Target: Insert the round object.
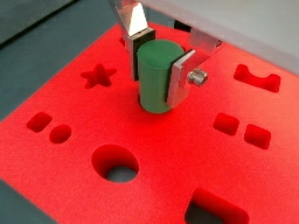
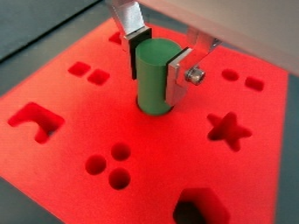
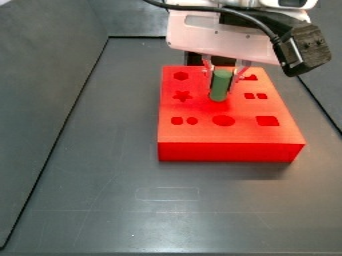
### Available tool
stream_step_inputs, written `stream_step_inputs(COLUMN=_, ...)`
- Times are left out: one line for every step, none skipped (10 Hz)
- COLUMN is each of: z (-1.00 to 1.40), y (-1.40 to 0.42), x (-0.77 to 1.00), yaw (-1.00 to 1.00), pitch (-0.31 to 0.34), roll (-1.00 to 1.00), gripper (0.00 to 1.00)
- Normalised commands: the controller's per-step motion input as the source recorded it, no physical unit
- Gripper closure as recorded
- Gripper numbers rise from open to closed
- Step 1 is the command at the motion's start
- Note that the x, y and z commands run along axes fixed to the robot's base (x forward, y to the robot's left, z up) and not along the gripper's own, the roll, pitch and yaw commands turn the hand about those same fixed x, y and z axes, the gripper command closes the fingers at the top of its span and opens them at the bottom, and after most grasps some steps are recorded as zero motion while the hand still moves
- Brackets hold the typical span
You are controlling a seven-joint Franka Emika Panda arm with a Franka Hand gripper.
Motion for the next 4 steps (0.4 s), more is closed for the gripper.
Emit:
stream_step_inputs(z=-0.91, y=-0.04, x=0.0, yaw=0.0, pitch=-0.093, roll=0.04, gripper=1.0)
stream_step_inputs(z=-0.16, y=-0.04, x=-0.04, yaw=0.0, pitch=0.0, roll=0.0, gripper=1.0)
stream_step_inputs(z=-0.01, y=-0.05, x=-0.02, yaw=0.0, pitch=0.0, roll=0.02, gripper=1.0)
stream_step_inputs(z=-0.07, y=-0.09, x=-0.17, yaw=0.0, pitch=-0.01, roll=0.01, gripper=1.0)
